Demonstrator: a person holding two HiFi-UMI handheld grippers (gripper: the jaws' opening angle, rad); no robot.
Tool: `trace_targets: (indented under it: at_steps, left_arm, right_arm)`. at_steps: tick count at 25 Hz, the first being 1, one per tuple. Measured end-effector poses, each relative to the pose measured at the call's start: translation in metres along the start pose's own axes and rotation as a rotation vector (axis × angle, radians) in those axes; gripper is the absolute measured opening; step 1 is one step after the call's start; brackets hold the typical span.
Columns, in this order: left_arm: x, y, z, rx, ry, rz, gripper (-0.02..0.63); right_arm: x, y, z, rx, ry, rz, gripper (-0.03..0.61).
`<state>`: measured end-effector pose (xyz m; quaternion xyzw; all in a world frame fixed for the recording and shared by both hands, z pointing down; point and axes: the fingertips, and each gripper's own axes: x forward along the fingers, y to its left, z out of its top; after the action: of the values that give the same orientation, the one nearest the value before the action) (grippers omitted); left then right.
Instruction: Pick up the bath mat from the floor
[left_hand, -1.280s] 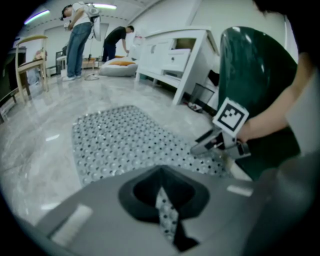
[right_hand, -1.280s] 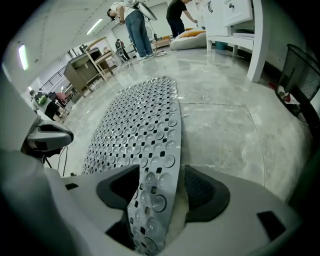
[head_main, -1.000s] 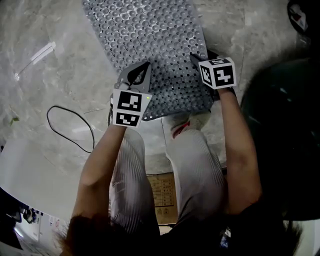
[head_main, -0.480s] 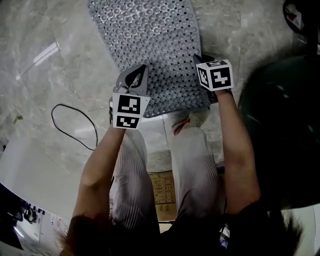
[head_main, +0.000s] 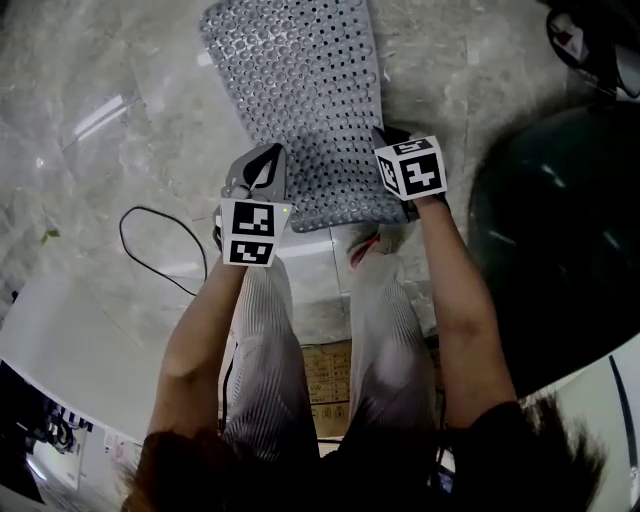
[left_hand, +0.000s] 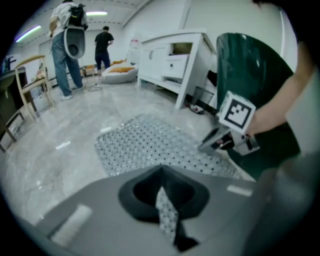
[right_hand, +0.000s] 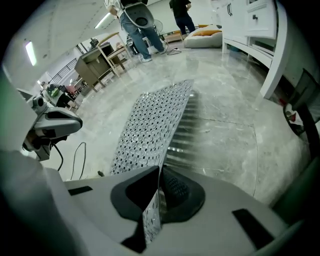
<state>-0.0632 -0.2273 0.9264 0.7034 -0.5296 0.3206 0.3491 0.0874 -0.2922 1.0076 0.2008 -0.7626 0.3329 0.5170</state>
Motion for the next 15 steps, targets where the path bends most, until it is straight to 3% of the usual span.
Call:
trace_targets:
  at_steps: [10, 15]
  left_arm:
    - [-0.082, 0.018, 0.028, -0.048, -0.007, 0.046, 0.005]
    - [-0.125, 0.029, 0.041, -0.108, -0.011, 0.084, 0.005]
  right_arm:
    - [-0.052, 0.072, 0.034, -0.028, -0.022, 0.098, 0.013]
    - [-0.082, 0.106, 0.046, -0.003, -0.024, 0.139, 0.012]
